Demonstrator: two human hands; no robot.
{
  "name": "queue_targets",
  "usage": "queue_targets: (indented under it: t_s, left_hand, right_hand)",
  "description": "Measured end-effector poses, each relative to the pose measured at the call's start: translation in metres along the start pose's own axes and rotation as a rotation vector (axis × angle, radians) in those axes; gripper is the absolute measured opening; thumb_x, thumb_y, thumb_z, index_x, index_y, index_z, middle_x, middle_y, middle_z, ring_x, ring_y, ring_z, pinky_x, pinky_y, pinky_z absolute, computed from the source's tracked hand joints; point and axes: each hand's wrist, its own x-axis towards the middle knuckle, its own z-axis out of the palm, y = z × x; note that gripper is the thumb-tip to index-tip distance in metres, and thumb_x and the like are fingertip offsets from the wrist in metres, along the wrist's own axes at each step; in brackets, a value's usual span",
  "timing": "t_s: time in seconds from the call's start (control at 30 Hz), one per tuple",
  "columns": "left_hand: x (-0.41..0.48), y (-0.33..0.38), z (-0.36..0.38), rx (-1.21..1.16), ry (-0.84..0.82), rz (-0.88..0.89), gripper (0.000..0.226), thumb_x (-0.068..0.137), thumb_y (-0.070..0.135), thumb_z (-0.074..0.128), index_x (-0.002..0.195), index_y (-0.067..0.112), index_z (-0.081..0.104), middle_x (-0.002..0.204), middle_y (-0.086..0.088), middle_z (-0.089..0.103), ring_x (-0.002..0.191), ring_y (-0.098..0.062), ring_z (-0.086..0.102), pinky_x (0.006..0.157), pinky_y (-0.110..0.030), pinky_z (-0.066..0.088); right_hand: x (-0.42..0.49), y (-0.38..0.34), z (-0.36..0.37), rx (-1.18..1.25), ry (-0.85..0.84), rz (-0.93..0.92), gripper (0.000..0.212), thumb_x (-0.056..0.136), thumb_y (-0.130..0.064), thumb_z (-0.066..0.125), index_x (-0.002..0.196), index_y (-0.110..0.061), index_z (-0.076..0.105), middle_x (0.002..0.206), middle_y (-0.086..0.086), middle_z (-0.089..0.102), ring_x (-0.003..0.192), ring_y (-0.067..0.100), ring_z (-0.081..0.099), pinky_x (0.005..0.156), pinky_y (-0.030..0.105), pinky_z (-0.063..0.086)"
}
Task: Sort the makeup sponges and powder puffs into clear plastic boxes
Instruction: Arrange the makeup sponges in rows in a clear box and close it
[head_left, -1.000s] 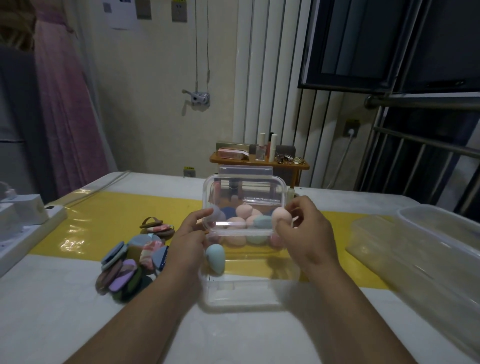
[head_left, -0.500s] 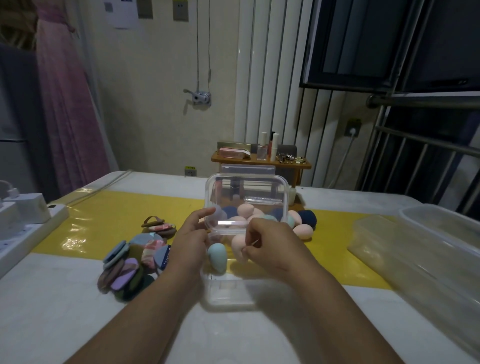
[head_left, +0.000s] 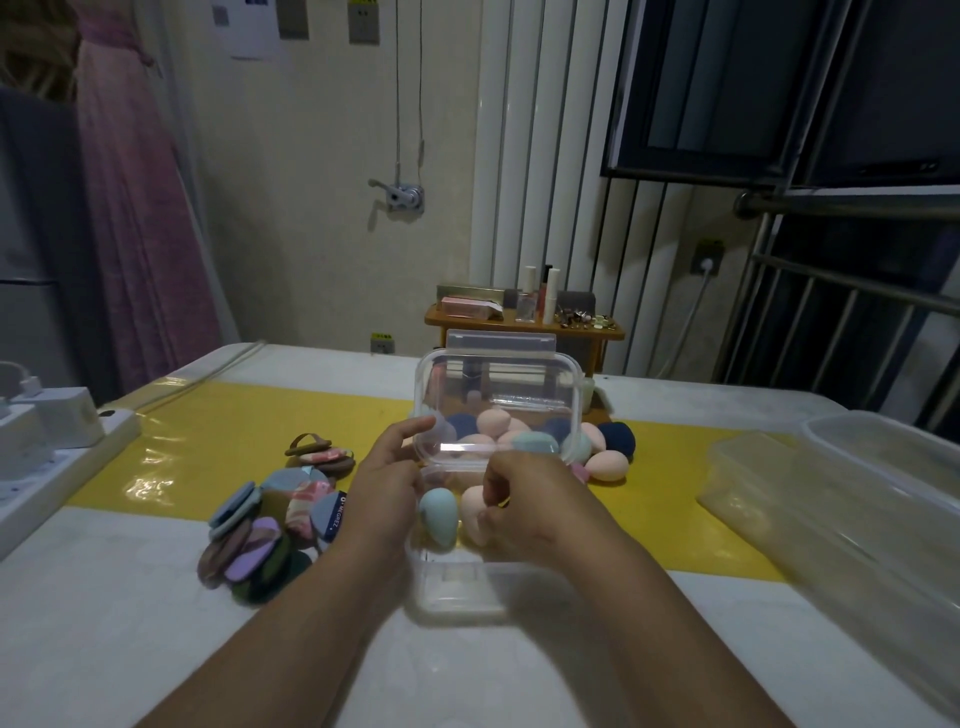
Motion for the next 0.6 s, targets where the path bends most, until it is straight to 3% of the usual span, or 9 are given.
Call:
queue_targets:
  t_s: [0.23, 0.4, 0.6]
  left_hand:
    - [0.001, -0.001, -0.001, -0.028, -0.004, 0.003, 0.055, 0.087, -0.013, 0.038, 0.114, 0.024, 0.068, 0.109, -0.004, 0.068, 0.086, -0.024, 0.068, 0.048, -0.022, 0.053]
    - [0.007, -0.006, -0.002, -0.029, 0.0, 0.018, 0.057, 0.085, -0.013, 0.037, 0.111, 0.026, 0.07, 0.115, -0.009, 0.067, 0.089, -0.027, 0.069, 0.05, -0.023, 0.053]
    - [0.007, -0.006, -0.001, -0.034, -0.005, 0.006, 0.057, 0.086, -0.013, 0.037, 0.113, 0.026, 0.068, 0.118, -0.009, 0.064, 0.09, -0.027, 0.067, 0.048, -0.023, 0.053]
  right_hand:
    - [0.004, 0.0, -0.004, 0.001, -0.077, 0.033, 0.022, 0.093, -0.02, 0.063, 0.114, -0.027, 0.067, 0.121, -0.001, 0.06, 0.105, 0.02, 0.056, 0.092, 0.028, 0.045]
    - [0.003, 0.006, -0.002, 0.0, -0.037, -0.005, 0.017, 0.092, -0.018, 0.063, 0.101, -0.032, 0.067, 0.114, -0.002, 0.064, 0.098, 0.017, 0.058, 0.076, 0.025, 0.045]
    - [-0.002, 0.011, -0.004, 0.044, 0.023, -0.029, 0.016, 0.094, -0.023, 0.062, 0.104, -0.03, 0.07, 0.11, -0.004, 0.067, 0.095, 0.016, 0.059, 0.076, 0.025, 0.049]
